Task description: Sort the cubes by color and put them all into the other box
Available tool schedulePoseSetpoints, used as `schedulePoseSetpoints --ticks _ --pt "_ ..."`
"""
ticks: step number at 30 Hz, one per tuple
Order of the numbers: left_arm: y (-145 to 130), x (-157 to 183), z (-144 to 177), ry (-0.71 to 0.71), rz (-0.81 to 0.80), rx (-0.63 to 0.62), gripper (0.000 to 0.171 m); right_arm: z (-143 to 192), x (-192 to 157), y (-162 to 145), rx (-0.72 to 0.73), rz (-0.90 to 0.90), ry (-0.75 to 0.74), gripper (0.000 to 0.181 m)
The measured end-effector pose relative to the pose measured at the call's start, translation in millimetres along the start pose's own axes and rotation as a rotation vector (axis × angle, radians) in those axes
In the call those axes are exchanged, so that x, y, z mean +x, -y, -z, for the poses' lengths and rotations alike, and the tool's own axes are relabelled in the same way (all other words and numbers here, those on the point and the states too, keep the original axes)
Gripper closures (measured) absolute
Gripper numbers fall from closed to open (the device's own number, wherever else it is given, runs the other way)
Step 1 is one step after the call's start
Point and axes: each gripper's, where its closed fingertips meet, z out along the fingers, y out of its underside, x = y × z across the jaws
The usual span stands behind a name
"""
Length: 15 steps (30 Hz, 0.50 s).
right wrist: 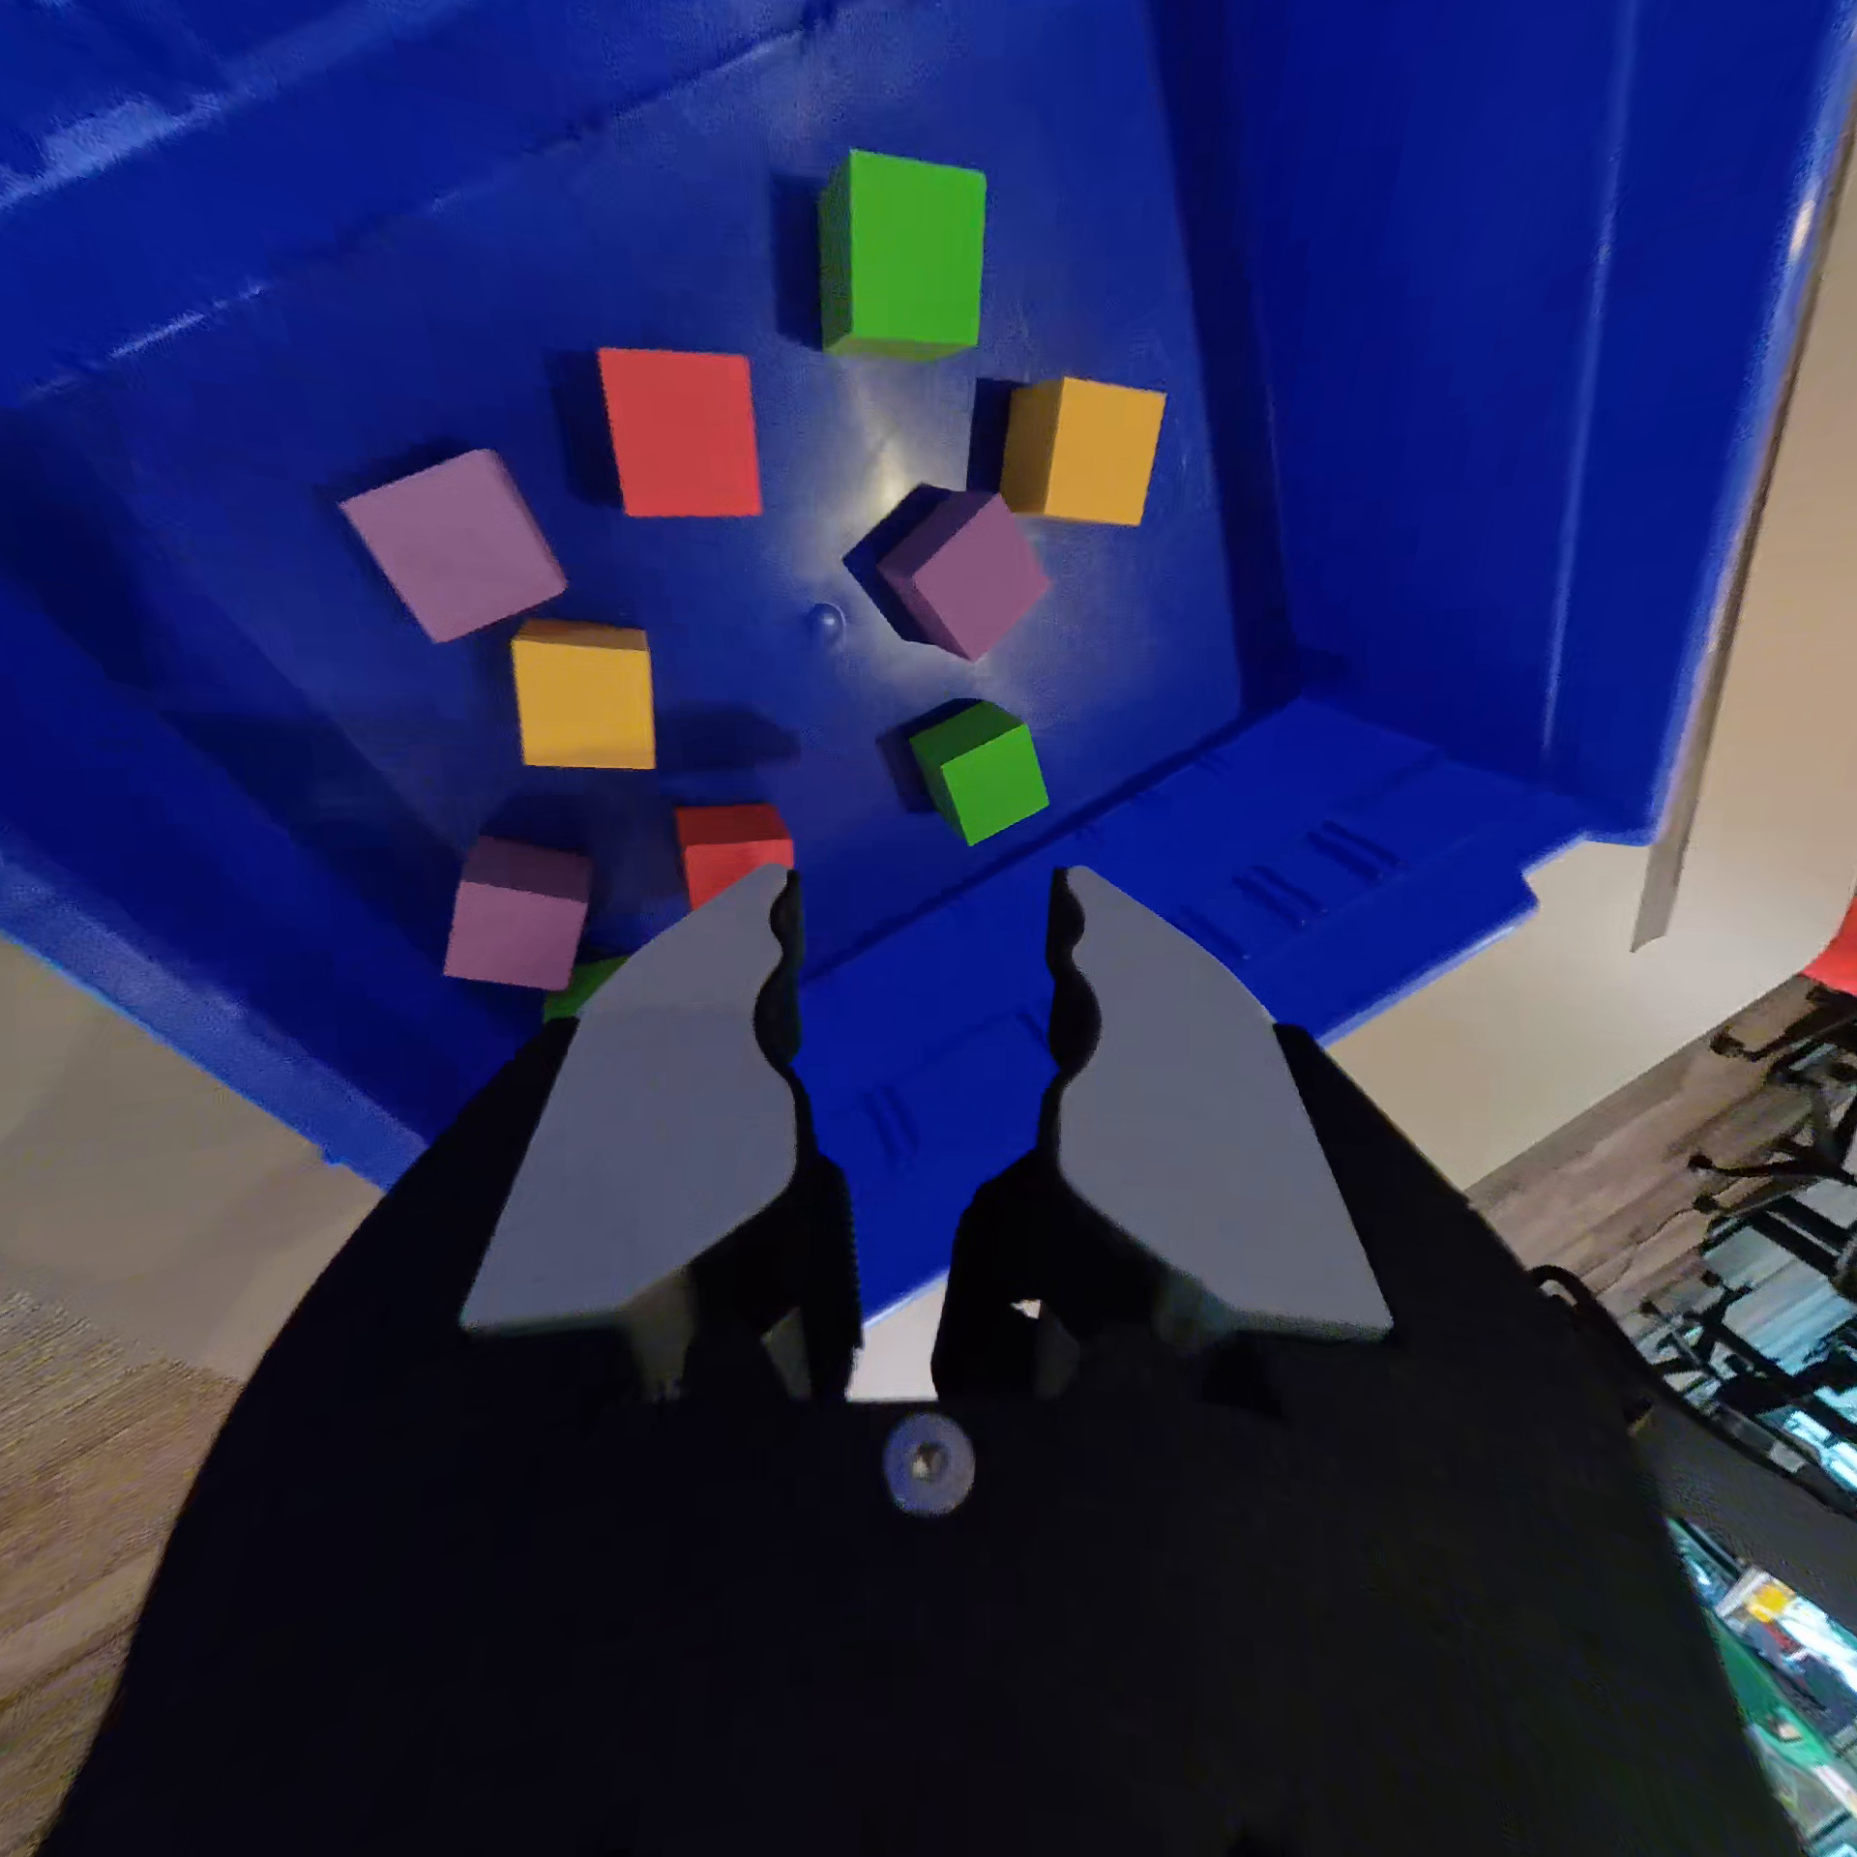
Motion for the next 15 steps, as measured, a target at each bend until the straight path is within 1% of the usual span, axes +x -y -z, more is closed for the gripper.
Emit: schedulePoseSetpoints --ticks 3,4,5,6,7,10,11,12,13,15 --pt "-1.4 -0.8 -11.2 -0.021 0.007 -0.042 0.119 14.7 -4.5 6.3 0.059 0.007 -0.035 0.134" --pt "-4.0 -0.3 -12.7 -0.03 0.009 -0.076 0.12 19.5 -6.5 8.1 0.076 0.008 -0.044 0.135" --pt "-5.4 0.3 -13.3 -0.038 0.013 -0.096 0.123 24.2 -8.2 10.6 0.096 0.01 -0.06 0.135" --pt "-6.1 0.6 -13.6 -0.042 0.012 -0.108 0.135 28.9 -10.4 13.5 0.118 0.014 -0.072 0.136" --pt "-6.6 0.9 -13.8 -0.045 0.01 -0.114 0.143 33.4 -12.6 16.4 0.139 0.015 -0.084 0.136" --pt "-5.4 -0.6 -13.2 -0.036 0.023 -0.093 0.143 46.7 -18.5 22.5 0.192 0.017 -0.124 0.137" --pt "-2.6 -1.9 -11.4 -0.027 0.028 -0.061 0.143 51.9 -20.1 24.2 0.212 0.017 -0.139 0.138" --pt "3.2 -2.1 -7.4 -0.034 0.043 -0.001 0.143 57.6 -22.1 25.8 0.236 0.015 -0.15 0.14" --pt "12.6 -1.8 -0.1 -0.057 0.076 0.094 0.143 64.7 -23.0 27.6 0.264 0.007 -0.169 0.141" --pt "37.5 -1.0 27.7 -0.146 0.17 0.363 0.143 83.0 -28.2 36.5 0.365 -0.009 -0.203 0.141"
